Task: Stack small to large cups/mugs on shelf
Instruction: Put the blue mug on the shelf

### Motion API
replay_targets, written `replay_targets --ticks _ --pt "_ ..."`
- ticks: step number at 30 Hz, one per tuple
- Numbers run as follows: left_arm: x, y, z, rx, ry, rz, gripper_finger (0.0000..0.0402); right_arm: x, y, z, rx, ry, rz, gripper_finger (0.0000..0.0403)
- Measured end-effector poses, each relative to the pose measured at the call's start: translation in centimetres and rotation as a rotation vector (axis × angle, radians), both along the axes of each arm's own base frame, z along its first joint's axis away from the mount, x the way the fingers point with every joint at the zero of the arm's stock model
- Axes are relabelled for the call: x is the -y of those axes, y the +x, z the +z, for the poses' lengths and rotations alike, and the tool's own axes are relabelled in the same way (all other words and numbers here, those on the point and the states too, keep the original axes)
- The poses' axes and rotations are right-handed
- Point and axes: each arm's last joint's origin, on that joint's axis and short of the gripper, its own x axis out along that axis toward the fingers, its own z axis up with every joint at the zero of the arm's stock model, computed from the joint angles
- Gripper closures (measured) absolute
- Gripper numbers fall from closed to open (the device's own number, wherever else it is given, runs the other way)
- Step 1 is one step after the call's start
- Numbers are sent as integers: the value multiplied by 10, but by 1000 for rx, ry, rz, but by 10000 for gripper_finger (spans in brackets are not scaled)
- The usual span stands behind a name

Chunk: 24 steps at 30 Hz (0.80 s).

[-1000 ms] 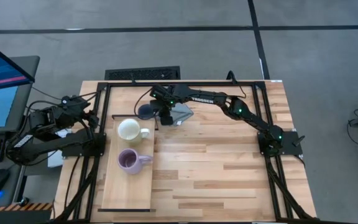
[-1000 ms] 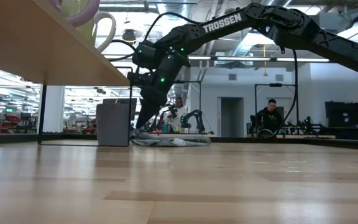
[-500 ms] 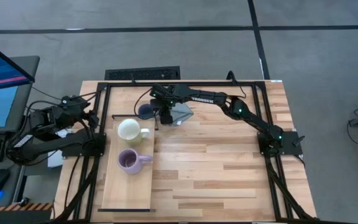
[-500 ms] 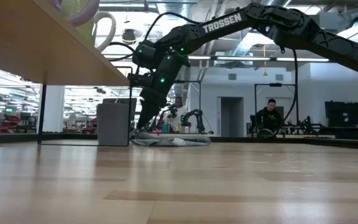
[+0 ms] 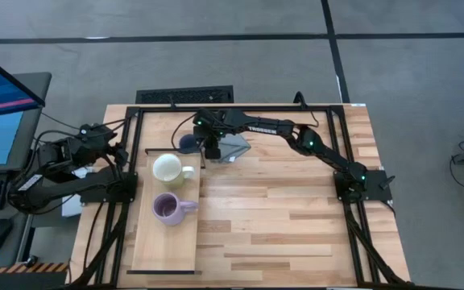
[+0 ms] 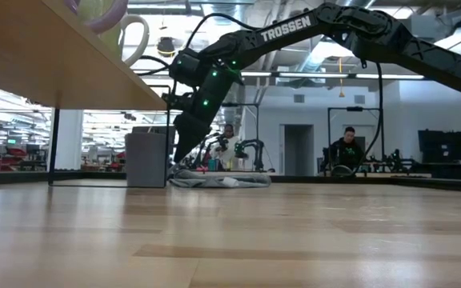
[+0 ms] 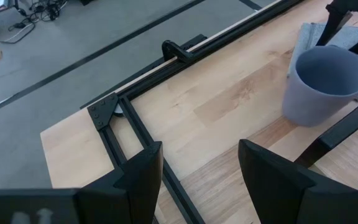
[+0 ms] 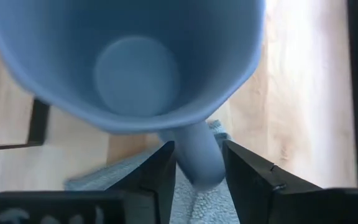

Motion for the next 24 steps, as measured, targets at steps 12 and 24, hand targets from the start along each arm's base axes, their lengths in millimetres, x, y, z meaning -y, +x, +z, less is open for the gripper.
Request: replay_targets --ticks 12,24 --pt "0 0 0 0 0 0 199 -2 3 2 -17 -179 -82 255" --pt "0 0 0 0 0 0 199 -3 9 6 54 -174 -62 267"
